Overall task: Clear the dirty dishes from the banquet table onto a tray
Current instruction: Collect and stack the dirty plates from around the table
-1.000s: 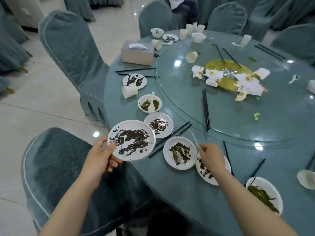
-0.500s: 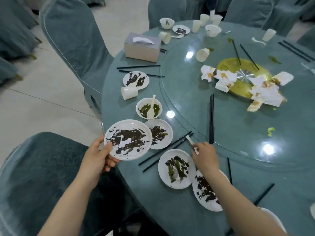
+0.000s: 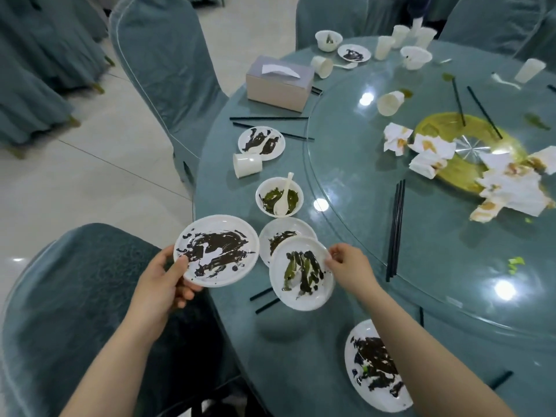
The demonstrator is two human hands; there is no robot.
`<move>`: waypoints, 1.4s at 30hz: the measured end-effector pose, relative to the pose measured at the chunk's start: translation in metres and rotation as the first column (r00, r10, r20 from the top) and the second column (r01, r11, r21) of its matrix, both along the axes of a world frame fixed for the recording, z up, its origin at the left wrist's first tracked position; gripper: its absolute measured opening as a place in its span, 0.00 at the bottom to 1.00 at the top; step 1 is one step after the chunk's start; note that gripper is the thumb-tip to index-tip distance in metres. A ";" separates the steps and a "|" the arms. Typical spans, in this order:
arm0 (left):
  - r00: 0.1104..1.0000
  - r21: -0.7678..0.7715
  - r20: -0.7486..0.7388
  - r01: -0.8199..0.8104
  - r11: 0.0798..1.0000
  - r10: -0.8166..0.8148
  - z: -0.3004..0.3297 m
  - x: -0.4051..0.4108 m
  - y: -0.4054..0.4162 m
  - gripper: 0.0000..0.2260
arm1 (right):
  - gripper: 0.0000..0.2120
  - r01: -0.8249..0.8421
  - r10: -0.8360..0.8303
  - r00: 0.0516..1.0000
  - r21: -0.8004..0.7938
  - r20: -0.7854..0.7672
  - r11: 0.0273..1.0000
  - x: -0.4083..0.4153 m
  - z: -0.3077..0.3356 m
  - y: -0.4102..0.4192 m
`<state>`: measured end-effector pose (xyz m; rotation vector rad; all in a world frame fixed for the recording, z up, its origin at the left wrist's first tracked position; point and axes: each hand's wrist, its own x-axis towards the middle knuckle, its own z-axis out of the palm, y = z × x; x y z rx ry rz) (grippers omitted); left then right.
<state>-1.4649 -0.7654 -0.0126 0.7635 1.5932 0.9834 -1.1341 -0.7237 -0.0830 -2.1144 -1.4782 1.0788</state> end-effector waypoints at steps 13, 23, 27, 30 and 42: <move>0.997 0.036 -0.002 -0.078 0.996 0.079 0.010 -0.034 -0.024 0.10 | 0.14 0.108 -0.108 0.994 -0.029 0.023 0.994 -0.044 -0.014 0.036; 0.994 0.040 0.060 0.092 0.995 -0.094 0.005 -0.040 -0.020 0.08 | 0.11 0.275 -0.275 0.960 0.008 0.050 0.961 -0.019 0.008 -0.056; 0.980 0.049 0.086 0.175 0.983 -0.179 0.003 -0.036 -0.017 0.09 | 0.09 0.475 -0.474 0.880 0.055 -0.035 0.878 -0.006 0.014 -0.117; 0.962 0.040 0.098 0.254 0.966 -0.256 -0.001 -0.028 -0.016 0.08 | 0.11 0.614 -0.611 0.789 0.055 -0.061 0.787 0.001 0.017 -0.165; 0.889 0.002 0.063 0.455 0.890 -0.454 -0.019 -0.006 -0.012 0.09 | 0.15 0.892 -0.893 0.450 0.059 -0.019 0.449 0.011 -0.008 -0.264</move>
